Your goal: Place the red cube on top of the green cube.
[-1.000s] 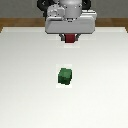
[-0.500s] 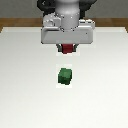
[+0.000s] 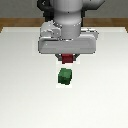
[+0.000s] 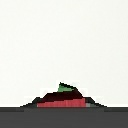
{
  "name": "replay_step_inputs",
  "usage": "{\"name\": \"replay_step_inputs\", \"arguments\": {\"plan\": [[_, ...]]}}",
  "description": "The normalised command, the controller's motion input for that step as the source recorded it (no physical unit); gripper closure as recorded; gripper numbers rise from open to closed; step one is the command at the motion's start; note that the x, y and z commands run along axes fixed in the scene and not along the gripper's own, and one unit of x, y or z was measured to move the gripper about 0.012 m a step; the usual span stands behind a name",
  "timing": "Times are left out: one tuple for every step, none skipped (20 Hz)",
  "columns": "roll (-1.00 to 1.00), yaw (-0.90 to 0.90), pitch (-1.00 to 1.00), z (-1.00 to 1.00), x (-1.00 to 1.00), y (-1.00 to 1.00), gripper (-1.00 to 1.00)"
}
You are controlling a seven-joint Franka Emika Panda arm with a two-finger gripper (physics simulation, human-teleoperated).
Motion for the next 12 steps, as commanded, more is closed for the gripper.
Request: {"name": "replay_step_inputs", "arguments": {"plan": [[0.00, 0.00, 0.00, 0.00, -1.00, 0.00, 1.00], [0.00, 0.00, 0.00, 0.00, 0.00, 0.00, 1.00], [0.00, 0.00, 0.00, 0.00, 0.00, 0.00, 1.00], [0.00, 0.00, 0.00, 0.00, -1.00, 0.00, 1.00], [0.00, 0.00, 0.00, 0.00, 0.00, 0.00, 1.00], [0.00, 0.00, 0.00, 0.00, 0.00, 0.00, 1.00], [0.00, 0.00, 0.00, 0.00, 0.00, 0.00, 1.00], [0.00, 0.00, 0.00, 0.00, 0.00, 0.00, 1.00], [0.00, 0.00, 0.00, -1.00, 0.00, 0.00, 1.00], [0.00, 0.00, 0.00, 0.00, 0.00, 0.00, 1.00], [0.00, 0.00, 0.00, -1.00, 0.00, 0.00, 1.00], [0.00, 0.00, 0.00, -1.00, 0.00, 0.00, 1.00]]}}
